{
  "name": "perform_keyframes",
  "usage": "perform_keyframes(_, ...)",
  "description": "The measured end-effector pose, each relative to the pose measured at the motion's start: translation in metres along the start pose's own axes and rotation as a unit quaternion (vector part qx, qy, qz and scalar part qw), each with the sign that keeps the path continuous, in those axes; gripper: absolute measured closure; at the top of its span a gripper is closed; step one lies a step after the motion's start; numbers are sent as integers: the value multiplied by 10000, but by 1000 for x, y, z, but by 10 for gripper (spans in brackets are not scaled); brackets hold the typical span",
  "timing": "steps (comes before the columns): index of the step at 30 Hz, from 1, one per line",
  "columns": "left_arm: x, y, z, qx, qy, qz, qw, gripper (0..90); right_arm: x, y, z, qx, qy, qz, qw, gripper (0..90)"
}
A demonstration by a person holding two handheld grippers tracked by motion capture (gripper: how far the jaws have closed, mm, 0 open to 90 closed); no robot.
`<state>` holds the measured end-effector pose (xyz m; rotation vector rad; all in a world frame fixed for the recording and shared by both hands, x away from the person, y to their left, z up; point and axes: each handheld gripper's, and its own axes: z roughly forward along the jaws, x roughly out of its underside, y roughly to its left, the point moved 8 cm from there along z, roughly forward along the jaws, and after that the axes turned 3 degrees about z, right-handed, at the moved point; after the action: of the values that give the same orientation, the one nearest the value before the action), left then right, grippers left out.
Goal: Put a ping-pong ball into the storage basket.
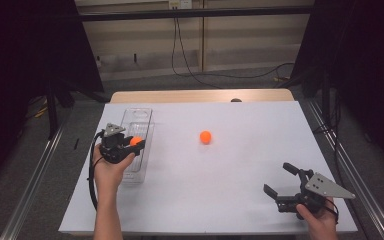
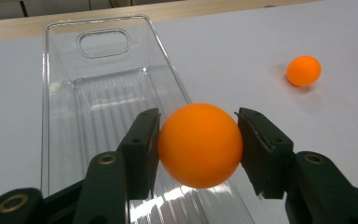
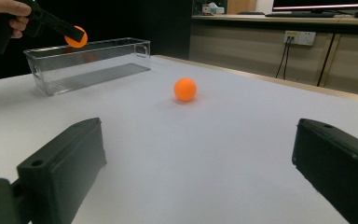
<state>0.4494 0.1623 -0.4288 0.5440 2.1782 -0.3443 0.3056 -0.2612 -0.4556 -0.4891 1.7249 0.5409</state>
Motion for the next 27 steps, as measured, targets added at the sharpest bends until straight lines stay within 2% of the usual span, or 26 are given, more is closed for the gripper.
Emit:
perform_keyframes(14,4,6,2,-129,20,-47,9999,502,0,0,0,11,-4,15,10000,21)
perform_keyframes(27,10,16,6,-364,116,-54,9993,498,0,0,0,11,3,24,10000,20)
